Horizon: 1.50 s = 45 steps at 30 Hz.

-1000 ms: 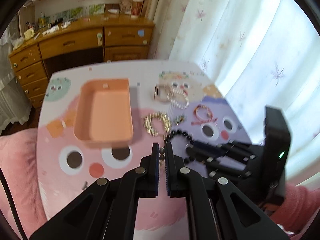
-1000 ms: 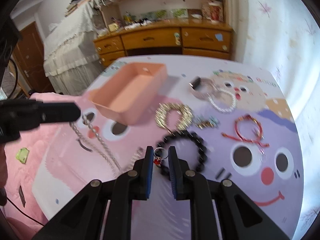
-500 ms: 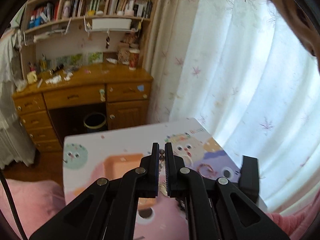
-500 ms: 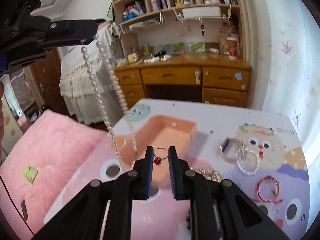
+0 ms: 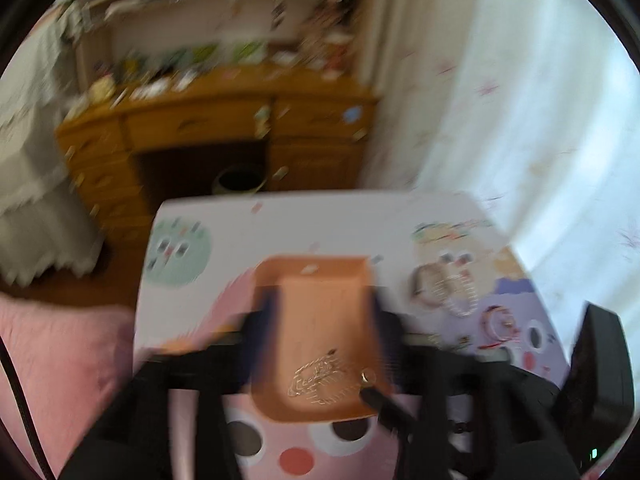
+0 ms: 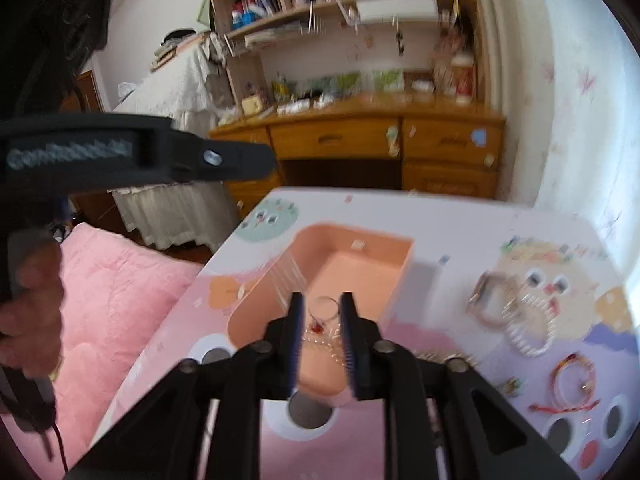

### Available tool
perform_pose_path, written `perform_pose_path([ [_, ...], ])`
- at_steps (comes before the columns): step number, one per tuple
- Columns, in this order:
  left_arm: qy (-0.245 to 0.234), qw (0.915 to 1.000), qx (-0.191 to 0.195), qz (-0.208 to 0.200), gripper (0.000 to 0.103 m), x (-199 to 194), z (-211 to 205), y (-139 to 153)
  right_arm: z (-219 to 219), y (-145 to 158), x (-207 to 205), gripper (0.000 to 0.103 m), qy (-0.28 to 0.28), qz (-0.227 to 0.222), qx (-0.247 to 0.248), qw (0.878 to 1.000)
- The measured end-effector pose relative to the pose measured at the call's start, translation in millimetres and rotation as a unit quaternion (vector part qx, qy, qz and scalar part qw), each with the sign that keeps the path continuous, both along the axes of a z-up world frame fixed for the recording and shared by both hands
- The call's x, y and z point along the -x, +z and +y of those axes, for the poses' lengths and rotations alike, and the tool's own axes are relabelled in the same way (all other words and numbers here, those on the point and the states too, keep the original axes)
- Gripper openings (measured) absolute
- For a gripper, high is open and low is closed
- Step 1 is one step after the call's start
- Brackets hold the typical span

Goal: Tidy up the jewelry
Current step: 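Carry the necklace and ring into the pink box and open both grippers, then move the left gripper to the black bead bracelet while the right gripper approaches the pink-stone ring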

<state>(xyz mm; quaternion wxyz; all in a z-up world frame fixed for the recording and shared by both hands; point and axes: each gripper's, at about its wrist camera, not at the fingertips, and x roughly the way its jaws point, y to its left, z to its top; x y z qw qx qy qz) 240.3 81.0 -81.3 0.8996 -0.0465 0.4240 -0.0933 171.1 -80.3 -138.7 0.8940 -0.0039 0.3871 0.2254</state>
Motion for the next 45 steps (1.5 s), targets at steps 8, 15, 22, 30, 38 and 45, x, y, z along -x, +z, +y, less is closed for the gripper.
perform_pose_path([
  [8, 0.046, 0.9982, 0.026, 0.027, 0.089, -2, 23, -18, -3, -12, 6, 0.072, -0.037, 0.018, 0.019, 0.999],
  [15, 0.016, 0.9981, 0.0, 0.059, 0.088, 36, 8, -46, -39, -29, 21, 0.072, -0.091, 0.075, 0.02, 0.993],
  [22, -0.022, 0.9912, -0.091, 0.094, 0.088, 76, -27, -54, -109, -49, 47, 0.072, -0.174, 0.142, -0.004, 0.974],
  [30, -0.038, 0.9777, -0.117, 0.17, 0.089, 103, -87, -75, -201, -58, 65, 0.072, -0.291, 0.22, -0.072, 0.928],
  [38, -0.029, 0.9711, -0.062, 0.228, 0.09, 114, -147, -95, -255, -52, 58, 0.072, -0.308, 0.225, -0.041, 0.923],
  [45, -0.018, 0.9741, -0.049, 0.22, 0.095, 109, -182, -101, -277, -52, 40, 0.072, -0.282, 0.216, 0.002, 0.935],
])
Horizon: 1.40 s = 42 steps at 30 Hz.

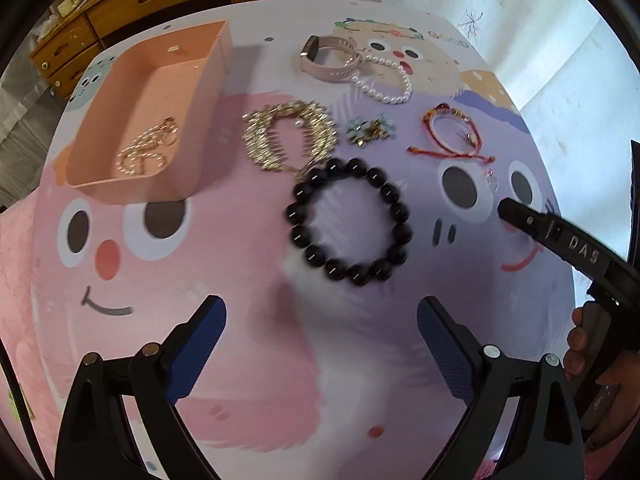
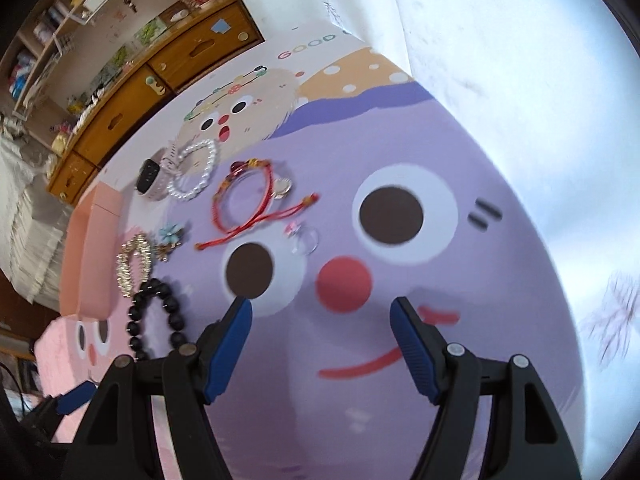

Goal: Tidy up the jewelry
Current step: 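Move the left gripper to the black bead bracelet while the right gripper approaches the pink-stone ring, then close the left gripper on the black bead bracelet while the right gripper grasps the pink-stone ring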

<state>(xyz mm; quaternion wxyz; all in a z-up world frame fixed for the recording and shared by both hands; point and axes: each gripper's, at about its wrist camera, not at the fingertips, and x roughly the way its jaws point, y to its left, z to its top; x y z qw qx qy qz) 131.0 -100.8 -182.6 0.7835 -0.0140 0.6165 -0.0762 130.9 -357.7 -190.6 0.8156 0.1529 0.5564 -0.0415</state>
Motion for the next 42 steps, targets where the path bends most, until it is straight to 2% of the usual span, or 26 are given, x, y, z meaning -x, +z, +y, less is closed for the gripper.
perform_pose_path([
  [6, 0.027, 0.9995, -0.002, -0.018, 0.095, -12, -15, -13, 4, -4, -16, 0.072, 0.067, -0.01, 0.041, 0.997],
  [12, 0.073, 0.9957, -0.007, -0.058, 0.095, -20, -16, -17, 19, -4, -24, 0.072, 0.149, -0.036, 0.101, 0.983],
  [14, 0.097, 0.9923, -0.006, -0.076, 0.095, -21, -10, -14, 23, -4, -26, 0.07, 0.169, -0.044, 0.116, 0.978],
  [16, 0.115, 0.9902, -0.005, -0.079, 0.095, -23, -4, -15, 27, -5, -28, 0.063, 0.188, -0.049, 0.125, 0.973],
  [18, 0.125, 0.9888, -0.013, -0.081, 0.088, -27, 1, -17, 30, -7, -30, 0.058, 0.2, -0.049, 0.127, 0.97],
  [20, 0.133, 0.9877, -0.021, -0.079, 0.071, -30, 5, -19, 32, -10, -33, 0.053, 0.206, -0.048, 0.126, 0.969],
  [22, 0.139, 0.9874, -0.018, -0.073, 0.062, -32, 9, -22, 34, -10, -34, 0.049, 0.209, -0.056, 0.129, 0.968],
  [23, 0.141, 0.9875, -0.012, -0.07, 0.058, -34, 9, -24, 34, -10, -34, 0.048, 0.211, -0.057, 0.129, 0.967],
  [25, 0.142, 0.9878, 0.001, -0.064, 0.056, -36, 9, -28, 35, -10, -34, 0.048, 0.218, -0.063, 0.129, 0.965],
  [27, 0.145, 0.9875, -0.001, -0.061, 0.049, -34, 9, -31, 36, -10, -35, 0.045, 0.222, -0.066, 0.129, 0.964],
  [30, 0.135, 0.9883, -0.02, -0.068, 0.029, -34, 6, -31, 38, -9, -34, 0.025, 0.235, -0.074, 0.128, 0.961],
  [32, 0.129, 0.9885, -0.034, -0.072, 0.014, -34, 5, -30, 41, -10, -34, 0.018, 0.245, -0.077, 0.127, 0.958],
  [33, 0.125, 0.9889, -0.034, -0.074, 0.013, -35, 6, -30, 43, -10, -34, 0.015, 0.249, -0.077, 0.129, 0.957],
  [38, 0.12, 0.9893, -0.02, -0.081, 0.013, -31, 10, -28, 41, -10, -36, 0.015, 0.24, -0.071, 0.12, 0.961],
  [42, 0.105, 0.9891, -0.018, -0.102, 0.013, -24, 10, -18, 41, -9, -35, 0.015, 0.238, -0.069, 0.115, 0.962],
])
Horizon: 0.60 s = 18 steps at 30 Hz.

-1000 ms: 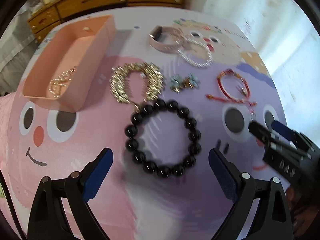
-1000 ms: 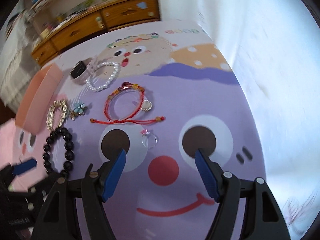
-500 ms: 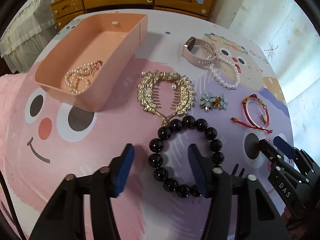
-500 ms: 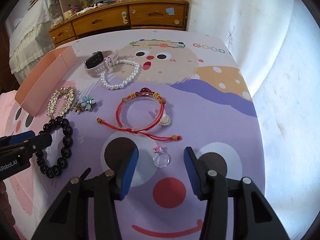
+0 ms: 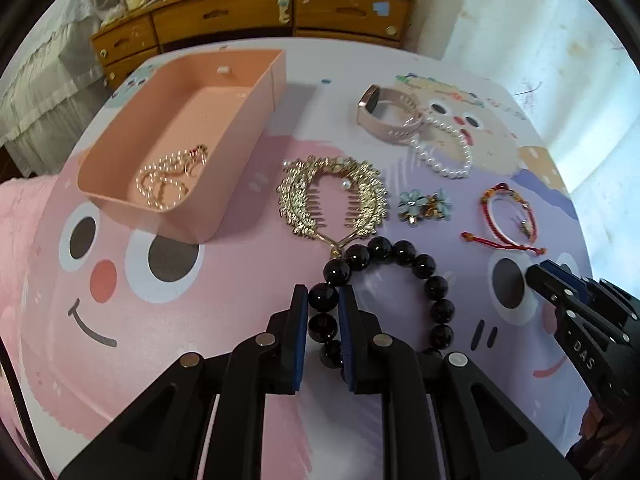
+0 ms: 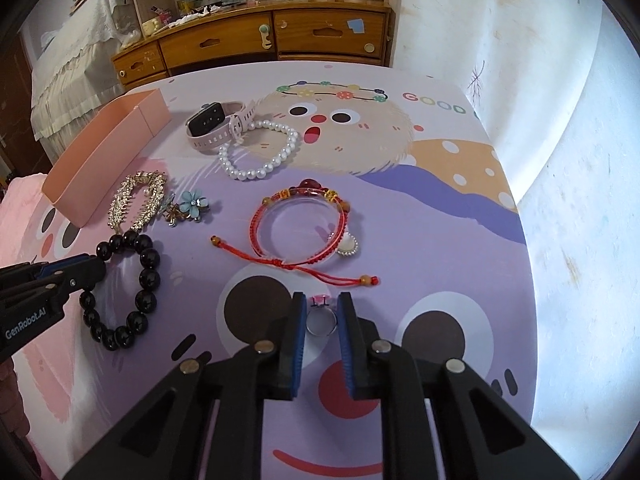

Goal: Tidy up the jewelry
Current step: 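Close the left gripper on the black bead bracelet while the right gripper grasps the pink-stone ring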

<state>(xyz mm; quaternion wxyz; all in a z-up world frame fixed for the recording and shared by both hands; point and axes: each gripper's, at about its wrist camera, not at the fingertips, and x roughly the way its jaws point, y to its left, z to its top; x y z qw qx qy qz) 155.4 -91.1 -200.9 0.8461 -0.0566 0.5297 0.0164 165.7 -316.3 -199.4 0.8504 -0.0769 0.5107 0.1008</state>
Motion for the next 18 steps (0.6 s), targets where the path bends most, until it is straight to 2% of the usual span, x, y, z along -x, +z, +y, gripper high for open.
perform_pose_path([
  [3, -0.013, 0.9997, 0.011, -0.019, 0.013, 6, 0, 10, 2, 4, 1, 0.015, 0.001, -0.006, -0.004, 1.0],
  [7, -0.032, 0.9985, 0.007, -0.043, 0.013, 12, -3, 25, 10, 10, 5, 0.015, 0.009, -0.012, -0.009, 1.0],
  [18, -0.06, 0.9912, 0.016, -0.117, 0.013, 21, 12, 89, 51, 33, 14, 0.015, 0.047, -0.037, -0.018, 0.998],
])
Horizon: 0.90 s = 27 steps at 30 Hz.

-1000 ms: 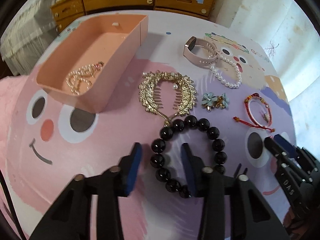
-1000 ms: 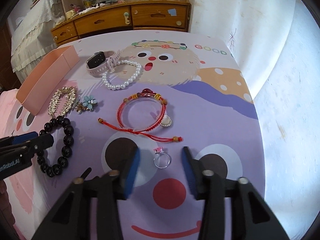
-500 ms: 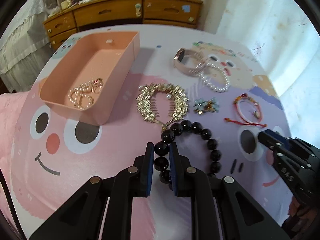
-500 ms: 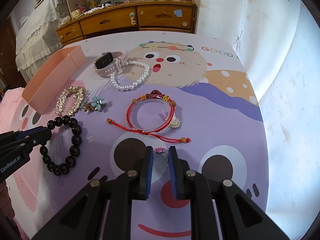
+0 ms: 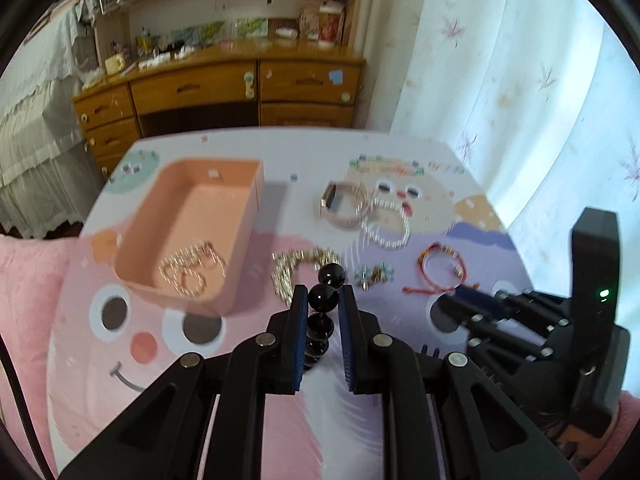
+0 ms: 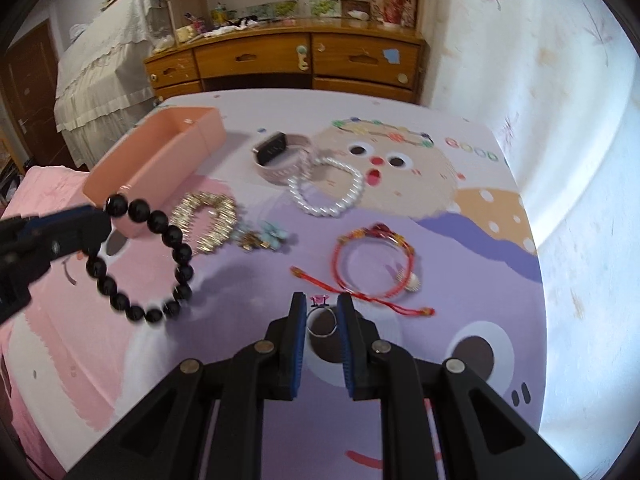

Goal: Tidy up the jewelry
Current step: 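Close the left gripper on the black bead bracelet while the right gripper grasps the pink-stone ring, then lift the bracelet and ring over the pink box and open both grippers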

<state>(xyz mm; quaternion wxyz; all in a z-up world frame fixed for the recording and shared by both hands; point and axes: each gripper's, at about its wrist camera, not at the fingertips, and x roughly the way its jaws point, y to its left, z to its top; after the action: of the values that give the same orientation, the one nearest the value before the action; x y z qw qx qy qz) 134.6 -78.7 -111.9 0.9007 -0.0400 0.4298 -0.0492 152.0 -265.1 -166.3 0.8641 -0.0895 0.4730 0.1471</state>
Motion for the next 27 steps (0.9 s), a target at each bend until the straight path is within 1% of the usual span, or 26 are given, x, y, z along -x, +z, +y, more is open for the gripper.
perform_pose_path([
  [3, -0.002, 0.9998, 0.002, -0.022, 0.013, 0, 11, 18, 10, 9, -4, 0.015, -0.005, 0.0, -0.025, 1.0],
  [7, 0.0, 0.999, 0.007, -0.044, 0.013, -3, 30, 37, 30, 28, -10, 0.015, -0.005, -0.02, -0.058, 0.998],
  [12, 0.014, 0.9976, 0.015, -0.066, 0.013, -10, 58, 59, 67, 47, -19, 0.015, 0.019, -0.049, -0.07, 0.996],
  [15, 0.02, 0.9968, 0.014, -0.076, 0.013, -15, 74, 67, 90, 56, -25, 0.015, 0.03, -0.062, -0.086, 0.994],
  [20, 0.036, 0.9951, 0.007, -0.092, 0.013, -28, 103, 72, 123, 69, -36, 0.015, 0.031, -0.081, -0.115, 0.99],
  [23, 0.044, 0.9942, 0.015, -0.097, 0.013, -39, 121, 70, 141, 74, -43, 0.015, 0.029, -0.091, -0.13, 0.987],
  [27, 0.04, 0.9939, 0.017, -0.101, 0.013, -52, 138, 64, 160, 73, -56, 0.016, 0.023, -0.096, -0.139, 0.985],
])
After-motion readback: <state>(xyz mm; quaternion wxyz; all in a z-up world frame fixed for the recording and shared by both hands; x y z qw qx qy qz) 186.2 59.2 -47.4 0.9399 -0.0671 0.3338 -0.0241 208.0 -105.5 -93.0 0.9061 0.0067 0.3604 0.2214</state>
